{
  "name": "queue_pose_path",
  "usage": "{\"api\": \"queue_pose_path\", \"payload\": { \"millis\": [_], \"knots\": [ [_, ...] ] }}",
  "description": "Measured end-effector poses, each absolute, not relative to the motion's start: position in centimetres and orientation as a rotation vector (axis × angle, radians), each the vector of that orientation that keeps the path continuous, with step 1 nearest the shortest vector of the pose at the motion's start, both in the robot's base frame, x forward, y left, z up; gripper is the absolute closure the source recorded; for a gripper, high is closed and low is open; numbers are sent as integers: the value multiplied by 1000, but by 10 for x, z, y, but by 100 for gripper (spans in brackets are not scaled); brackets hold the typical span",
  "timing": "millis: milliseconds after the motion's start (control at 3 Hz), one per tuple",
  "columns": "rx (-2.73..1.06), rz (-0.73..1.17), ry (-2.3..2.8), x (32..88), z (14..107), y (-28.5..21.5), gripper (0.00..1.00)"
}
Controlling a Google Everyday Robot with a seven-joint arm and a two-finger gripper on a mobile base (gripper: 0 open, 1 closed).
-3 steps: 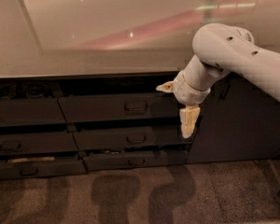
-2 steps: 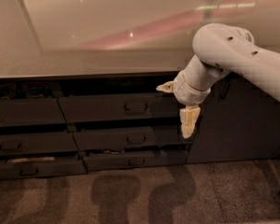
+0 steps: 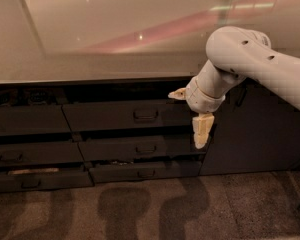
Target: Open top drawer
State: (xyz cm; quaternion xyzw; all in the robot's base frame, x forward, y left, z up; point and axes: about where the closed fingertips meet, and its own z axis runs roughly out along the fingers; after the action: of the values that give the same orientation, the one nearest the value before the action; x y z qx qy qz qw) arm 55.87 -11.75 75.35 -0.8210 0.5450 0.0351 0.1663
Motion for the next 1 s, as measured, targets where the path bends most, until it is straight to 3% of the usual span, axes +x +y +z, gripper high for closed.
{"api": "queue_pose_path", "payload": {
  "millis": [1000],
  "knots": [
    [-2136, 36, 1726, 567, 747, -126, 0]
  ]
}}
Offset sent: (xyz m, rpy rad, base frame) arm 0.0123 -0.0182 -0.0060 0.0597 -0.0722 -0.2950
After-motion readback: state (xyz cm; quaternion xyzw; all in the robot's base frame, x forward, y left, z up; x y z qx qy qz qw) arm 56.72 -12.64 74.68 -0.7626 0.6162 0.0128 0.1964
